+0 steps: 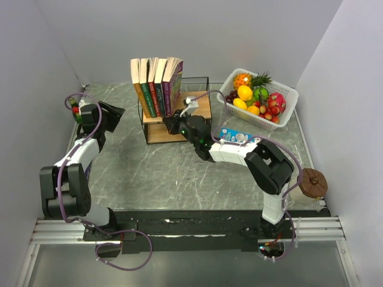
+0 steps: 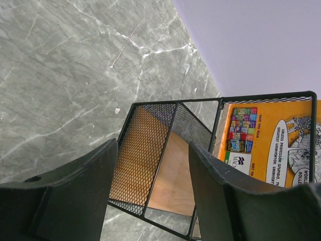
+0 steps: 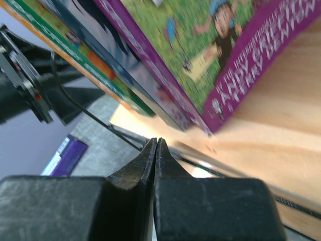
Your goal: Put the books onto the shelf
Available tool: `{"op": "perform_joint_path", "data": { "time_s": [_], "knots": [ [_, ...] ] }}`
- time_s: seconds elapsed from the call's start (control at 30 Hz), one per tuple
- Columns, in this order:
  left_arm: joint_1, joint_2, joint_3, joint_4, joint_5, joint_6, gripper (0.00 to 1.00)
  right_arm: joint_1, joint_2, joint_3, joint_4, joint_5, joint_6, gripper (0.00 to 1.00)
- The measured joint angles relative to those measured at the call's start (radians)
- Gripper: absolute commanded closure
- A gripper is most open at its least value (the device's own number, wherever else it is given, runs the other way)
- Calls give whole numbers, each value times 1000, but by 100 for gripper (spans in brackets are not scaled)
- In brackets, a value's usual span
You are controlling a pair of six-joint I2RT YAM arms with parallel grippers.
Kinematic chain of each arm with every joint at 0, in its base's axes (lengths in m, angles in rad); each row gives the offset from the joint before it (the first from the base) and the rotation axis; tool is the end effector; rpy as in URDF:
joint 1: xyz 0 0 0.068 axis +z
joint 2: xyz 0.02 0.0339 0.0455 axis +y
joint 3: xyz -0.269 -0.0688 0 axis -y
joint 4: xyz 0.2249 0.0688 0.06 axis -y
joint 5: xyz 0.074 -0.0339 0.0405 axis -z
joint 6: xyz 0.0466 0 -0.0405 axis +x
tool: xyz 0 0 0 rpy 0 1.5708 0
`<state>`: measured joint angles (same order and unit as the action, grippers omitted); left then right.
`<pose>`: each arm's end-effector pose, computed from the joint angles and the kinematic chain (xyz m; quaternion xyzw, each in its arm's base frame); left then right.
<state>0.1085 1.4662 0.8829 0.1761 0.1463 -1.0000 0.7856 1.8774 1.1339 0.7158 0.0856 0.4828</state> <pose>0.3218 0.0282 0.2597 -0.4044 0.7296 -0.2914 0.4682 0.3052 0.2997 0.2586 -0.0785 0.7125 0.3881 0.5793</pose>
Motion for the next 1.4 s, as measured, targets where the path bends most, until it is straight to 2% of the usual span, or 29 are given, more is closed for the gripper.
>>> {"op": "perform_joint_path", "data": {
  "time_s": [0.33,1.03,1.23,1.4],
  "knots": [
    [0,0,0,0,4,0,35,-1,50,76,1,4,28,100],
    [0,4,0,-1,7,1,35,-23,57,105,-32,-2,55,100],
    [0,4,0,-1,7,1,35,-23,51,81,-19,-21,48,100],
    [0,4,0,-1,8,1,35,-17,-11,-10,-13,-49,38,100]
  ]
}}
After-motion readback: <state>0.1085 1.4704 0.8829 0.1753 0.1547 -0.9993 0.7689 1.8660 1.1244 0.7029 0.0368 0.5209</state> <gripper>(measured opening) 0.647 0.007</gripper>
